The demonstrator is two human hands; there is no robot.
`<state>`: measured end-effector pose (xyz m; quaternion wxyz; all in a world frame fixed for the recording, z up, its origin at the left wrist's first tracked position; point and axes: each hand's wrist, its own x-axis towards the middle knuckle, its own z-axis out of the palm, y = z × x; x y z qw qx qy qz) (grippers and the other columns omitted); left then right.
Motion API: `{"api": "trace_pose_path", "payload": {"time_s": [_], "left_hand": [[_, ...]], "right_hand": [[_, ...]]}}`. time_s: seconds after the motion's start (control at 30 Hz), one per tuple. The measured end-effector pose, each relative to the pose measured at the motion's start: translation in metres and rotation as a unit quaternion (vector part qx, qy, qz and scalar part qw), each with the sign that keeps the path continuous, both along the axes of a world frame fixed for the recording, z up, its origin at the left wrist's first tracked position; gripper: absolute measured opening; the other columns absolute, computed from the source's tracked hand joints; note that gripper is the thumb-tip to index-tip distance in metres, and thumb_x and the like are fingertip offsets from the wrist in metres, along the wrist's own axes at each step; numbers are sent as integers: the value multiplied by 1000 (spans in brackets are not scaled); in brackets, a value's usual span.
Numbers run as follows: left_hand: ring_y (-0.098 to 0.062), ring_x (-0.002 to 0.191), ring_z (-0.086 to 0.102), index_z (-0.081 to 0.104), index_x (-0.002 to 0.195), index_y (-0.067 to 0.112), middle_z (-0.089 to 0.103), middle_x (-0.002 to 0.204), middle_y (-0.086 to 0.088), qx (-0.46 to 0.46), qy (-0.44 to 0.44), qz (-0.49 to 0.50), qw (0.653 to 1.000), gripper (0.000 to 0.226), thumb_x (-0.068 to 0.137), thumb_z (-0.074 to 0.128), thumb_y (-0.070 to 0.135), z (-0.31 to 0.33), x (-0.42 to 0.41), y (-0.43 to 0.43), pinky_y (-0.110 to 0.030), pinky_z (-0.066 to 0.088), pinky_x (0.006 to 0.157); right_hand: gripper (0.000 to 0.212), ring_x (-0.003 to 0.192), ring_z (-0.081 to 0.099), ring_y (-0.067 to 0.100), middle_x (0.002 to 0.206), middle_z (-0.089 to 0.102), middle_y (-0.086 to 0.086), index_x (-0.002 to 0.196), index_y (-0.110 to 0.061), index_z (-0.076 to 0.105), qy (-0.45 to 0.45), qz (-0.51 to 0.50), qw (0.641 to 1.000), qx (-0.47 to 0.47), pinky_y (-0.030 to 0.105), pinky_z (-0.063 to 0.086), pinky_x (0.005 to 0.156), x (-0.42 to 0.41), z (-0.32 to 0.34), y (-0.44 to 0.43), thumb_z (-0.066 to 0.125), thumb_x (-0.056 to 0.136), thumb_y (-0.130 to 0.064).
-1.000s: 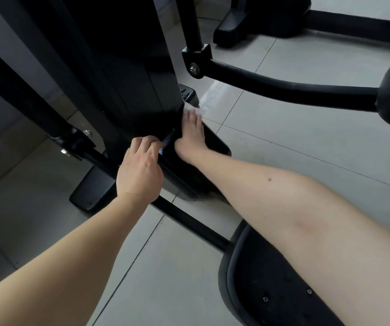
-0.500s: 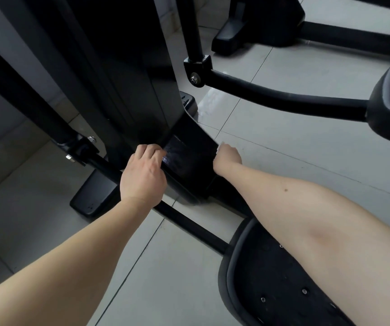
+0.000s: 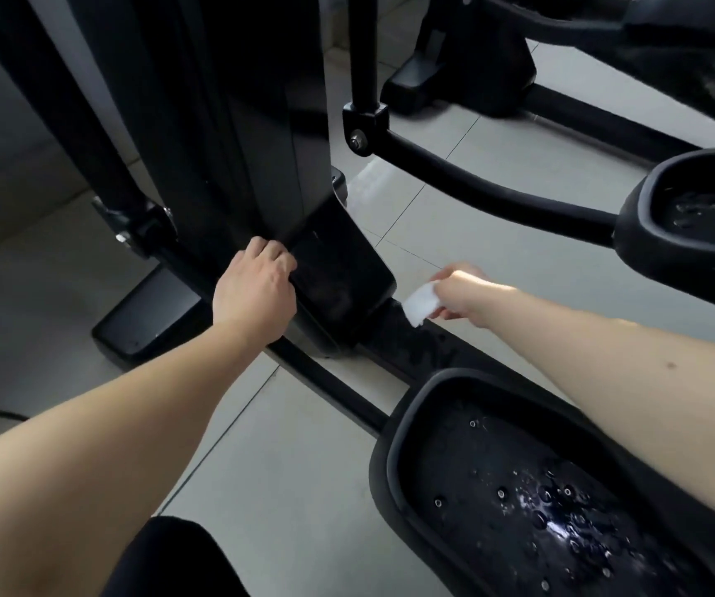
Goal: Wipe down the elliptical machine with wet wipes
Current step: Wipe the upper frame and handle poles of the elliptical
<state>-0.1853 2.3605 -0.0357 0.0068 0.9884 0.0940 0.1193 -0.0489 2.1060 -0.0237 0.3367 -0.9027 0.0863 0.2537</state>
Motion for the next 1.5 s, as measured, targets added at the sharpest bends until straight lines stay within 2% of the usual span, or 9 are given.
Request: {"api": "trace_pose_path", "payload": {"time_s": [0.33,0.6,0.7,0.83,0.93,1.03,1.13,1.3,1.5], "left_hand": [[-26,111,52,70,117,17,68,116,-2,-79,-2,14,997,31,91,53,22,-6,14,-11,-39,49,88],[-25,108,58,68,116,18,67,110,-2,-150,133,52,978,33,88,51,15,-45,30,-102,-37,50,78],[-24,111,55,67,118,18,66,114,-2,-141,157,66,975,34,89,50,12,-54,26,-115,-38,51,78],[-21,117,51,66,123,18,65,119,1,-121,158,69,978,35,93,48,15,-56,20,-118,-36,49,81],[-20,118,51,66,123,19,65,119,1,-113,154,72,979,33,95,48,17,-55,19,-120,-34,45,81],[-20,118,51,66,122,18,66,119,0,-123,145,80,979,33,95,48,18,-56,18,-116,-33,46,84],[-21,117,52,67,121,16,66,118,0,-131,144,89,977,32,95,48,19,-56,18,-114,-36,49,87],[-22,116,53,68,121,16,67,117,-1,-127,159,90,975,33,94,48,19,-56,19,-116,-38,51,90],[-23,113,54,68,120,16,67,115,-2,-108,183,83,974,33,93,50,20,-57,20,-118,-37,50,89]], "right_hand": [[32,100,65,25,122,69,14,126,-5,66,-1,203,978,-49,37,57,95,14,-48,13,52,97,-7],[11,97,62,28,111,60,7,102,-17,60,-183,243,950,-71,33,49,75,20,-104,4,58,94,-10],[19,120,56,32,130,54,6,115,-15,63,-219,419,878,-77,39,49,95,20,-112,-11,54,99,-13],[50,157,11,30,162,32,14,133,-8,57,-240,630,722,-155,43,14,126,20,-135,-32,32,105,-42],[71,155,17,35,163,30,22,141,-7,49,-243,701,649,-169,54,15,125,10,-139,-33,20,98,-56],[69,132,54,46,141,56,30,132,-3,63,-246,750,591,-170,66,42,104,2,-153,-22,39,91,-54],[65,126,56,40,135,61,22,131,-9,66,-261,732,611,-149,59,45,103,4,-159,-22,44,91,-55],[73,156,3,24,166,19,0,163,-18,17,-303,607,720,-142,40,-8,125,15,-150,-33,36,104,-56],[93,154,20,39,160,33,26,153,5,36,-243,621,742,-71,49,13,127,-1,-168,-30,14,98,-68]]}}
